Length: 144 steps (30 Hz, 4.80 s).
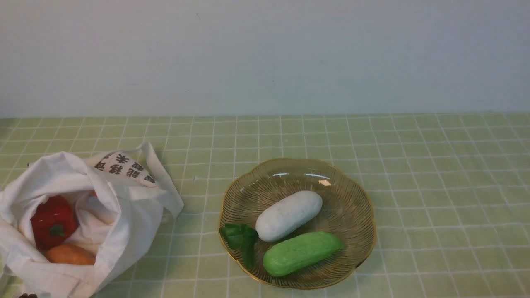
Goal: Take vegetables from bag on green coffee tablecloth place on plate.
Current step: 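Reach into the cloth bag and grasp the potato inside with the left gripper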
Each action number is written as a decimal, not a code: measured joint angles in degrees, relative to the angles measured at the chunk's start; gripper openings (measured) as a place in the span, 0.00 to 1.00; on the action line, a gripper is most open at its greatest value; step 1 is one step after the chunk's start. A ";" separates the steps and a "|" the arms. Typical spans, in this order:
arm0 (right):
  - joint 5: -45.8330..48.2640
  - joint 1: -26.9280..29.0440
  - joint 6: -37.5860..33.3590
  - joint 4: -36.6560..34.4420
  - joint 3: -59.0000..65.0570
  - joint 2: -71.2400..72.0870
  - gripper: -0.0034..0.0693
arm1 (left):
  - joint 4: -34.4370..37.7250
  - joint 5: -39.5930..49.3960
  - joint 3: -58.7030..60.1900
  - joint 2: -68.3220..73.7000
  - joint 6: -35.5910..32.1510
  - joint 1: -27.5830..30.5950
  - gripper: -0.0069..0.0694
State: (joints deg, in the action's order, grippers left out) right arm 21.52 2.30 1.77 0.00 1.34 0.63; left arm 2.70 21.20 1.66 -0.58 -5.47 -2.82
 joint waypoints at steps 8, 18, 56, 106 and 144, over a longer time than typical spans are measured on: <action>0.00 0.00 0.00 0.00 0.00 0.00 0.03 | 0.00 0.00 0.00 0.00 0.00 0.00 0.08; 0.00 0.00 0.00 0.00 0.00 0.00 0.03 | 0.00 0.00 0.00 0.00 0.00 0.00 0.08; 0.00 0.00 0.00 0.00 0.00 0.00 0.03 | 30.98 -42.13 -1.85 0.00 7.85 0.00 0.08; 0.00 0.00 0.00 0.00 0.00 0.00 0.03 | -10.72 25.06 -54.79 87.76 1.91 0.67 0.63; 0.00 0.00 0.00 0.00 0.00 0.00 0.03 | -13.03 34.07 -57.21 98.88 4.87 0.67 0.72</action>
State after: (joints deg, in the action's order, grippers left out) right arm 21.52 2.30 1.77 0.00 1.34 0.63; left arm -10.33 55.27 -55.55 98.30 -0.60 -2.14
